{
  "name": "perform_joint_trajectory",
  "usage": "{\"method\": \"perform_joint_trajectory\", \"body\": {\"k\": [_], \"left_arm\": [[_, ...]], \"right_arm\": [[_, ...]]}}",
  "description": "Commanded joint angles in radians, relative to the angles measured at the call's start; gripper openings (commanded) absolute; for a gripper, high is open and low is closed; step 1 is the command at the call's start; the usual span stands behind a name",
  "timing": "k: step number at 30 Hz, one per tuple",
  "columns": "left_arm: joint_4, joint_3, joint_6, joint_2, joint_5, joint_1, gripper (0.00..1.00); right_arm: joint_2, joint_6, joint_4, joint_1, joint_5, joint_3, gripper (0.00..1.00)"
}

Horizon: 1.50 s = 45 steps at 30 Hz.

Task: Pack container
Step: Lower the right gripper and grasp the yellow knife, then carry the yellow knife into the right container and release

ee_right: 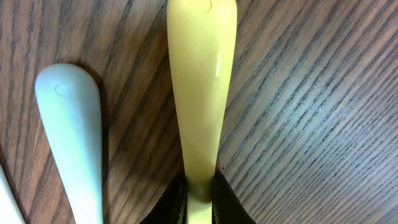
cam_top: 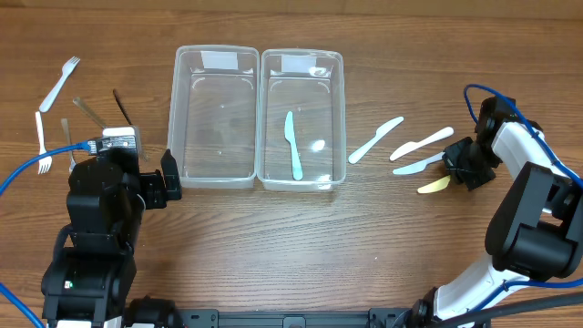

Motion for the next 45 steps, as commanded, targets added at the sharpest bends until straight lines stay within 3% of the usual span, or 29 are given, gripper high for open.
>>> {"method": "perform_joint_trajectory", "body": {"k": [1,7,18,26,29,34,45], "left_arm": [[0.005,0.027,-0.021,0.0,0.012,0.01,1.0],[0.005,0.027,-0.021,0.0,0.012,0.01,1.0],[0.005,0.027,-0.021,0.0,0.012,0.01,1.0],[0.005,0.027,-0.021,0.0,0.012,0.01,1.0],[0.005,0.027,-0.021,0.0,0.012,0.01,1.0],[0.005,0.027,-0.021,0.0,0.012,0.01,1.0],[0.004,0.027,-0.021,0.0,0.013,0.01,1.0]], "right_arm": [[0.003,0.0,0.015,0.003,-0.011,-0.018,0.04],[-0.003,-0.04,0.006,0.004,-0.008,-0.003,0.04],[-0.161,-0.165,-0.197,0.051,0.011,0.25,0.04],[-0.243,-0.244,-0.3,0.391,0.007,0.444,0.04],[-0.241,-0.244,-0.28,0.582,0.007,0.46,0.04],[-0.196,-0.296,-0.246,0.752,-0.001,0.46,0.04],[0.006,-0.472,-0.172,0.829,-0.125,0.458,0.04]]}}
